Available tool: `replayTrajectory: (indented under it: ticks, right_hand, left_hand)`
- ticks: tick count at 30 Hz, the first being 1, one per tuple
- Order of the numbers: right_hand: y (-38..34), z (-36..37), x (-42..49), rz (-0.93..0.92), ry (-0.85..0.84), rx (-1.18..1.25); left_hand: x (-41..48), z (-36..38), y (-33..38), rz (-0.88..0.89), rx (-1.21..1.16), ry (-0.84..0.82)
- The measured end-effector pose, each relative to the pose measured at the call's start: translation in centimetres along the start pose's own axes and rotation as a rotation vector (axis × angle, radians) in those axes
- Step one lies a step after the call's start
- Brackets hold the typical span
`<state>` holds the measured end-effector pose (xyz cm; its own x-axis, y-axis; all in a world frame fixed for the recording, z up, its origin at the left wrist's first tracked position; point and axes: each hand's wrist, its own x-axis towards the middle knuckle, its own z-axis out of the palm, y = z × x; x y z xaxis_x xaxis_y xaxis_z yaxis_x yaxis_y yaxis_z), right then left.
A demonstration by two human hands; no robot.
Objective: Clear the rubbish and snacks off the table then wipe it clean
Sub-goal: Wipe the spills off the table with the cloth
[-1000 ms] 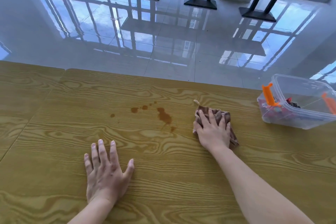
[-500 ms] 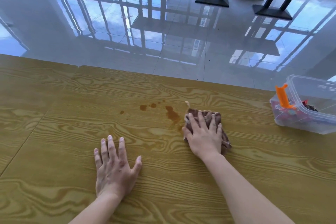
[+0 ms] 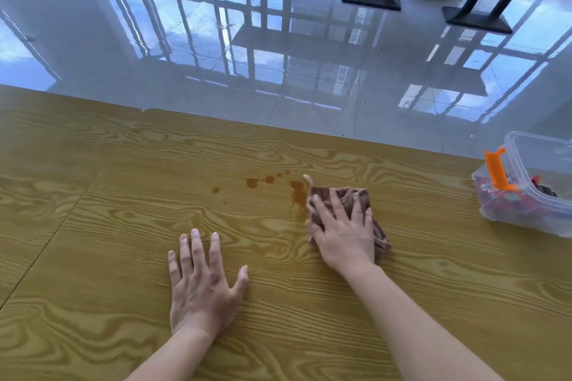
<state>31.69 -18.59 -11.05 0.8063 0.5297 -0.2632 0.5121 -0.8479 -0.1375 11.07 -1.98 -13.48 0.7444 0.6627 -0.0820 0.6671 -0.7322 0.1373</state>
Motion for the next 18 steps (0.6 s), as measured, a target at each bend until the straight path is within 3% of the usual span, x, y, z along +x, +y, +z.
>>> replayTrajectory:
  ticks: [5, 8, 13, 15, 18]
  right_hand:
    - [1.7, 3.6, -9.4, -0.463, 0.098, -0.068]
    - [3.9, 2.6, -7.7, -0.393, 0.071, -0.131]
    - [-0.2, -0.5, 1.6, 0.037, 0.031, 0.007]
    - [-1.8, -0.2, 1.2, -0.045, 0.007, -0.020]
    - [-1.4, 2.1, -4.7, -0.326, 0.059, -0.044]
  left_hand:
    - [0.0, -0.1, 0.2, -0.001, -0.012, 0.009]
    - [-0.1, -0.1, 0.1, -0.002, -0.009, 0.011]
    - [-0.1, 0.0, 0.2, -0.001, -0.015, 0.018]
    - [-0.1, 0.0, 0.1, -0.005, -0.007, 0.002]
    - [-0.1, 0.1, 0.1, -0.002, -0.019, 0.023]
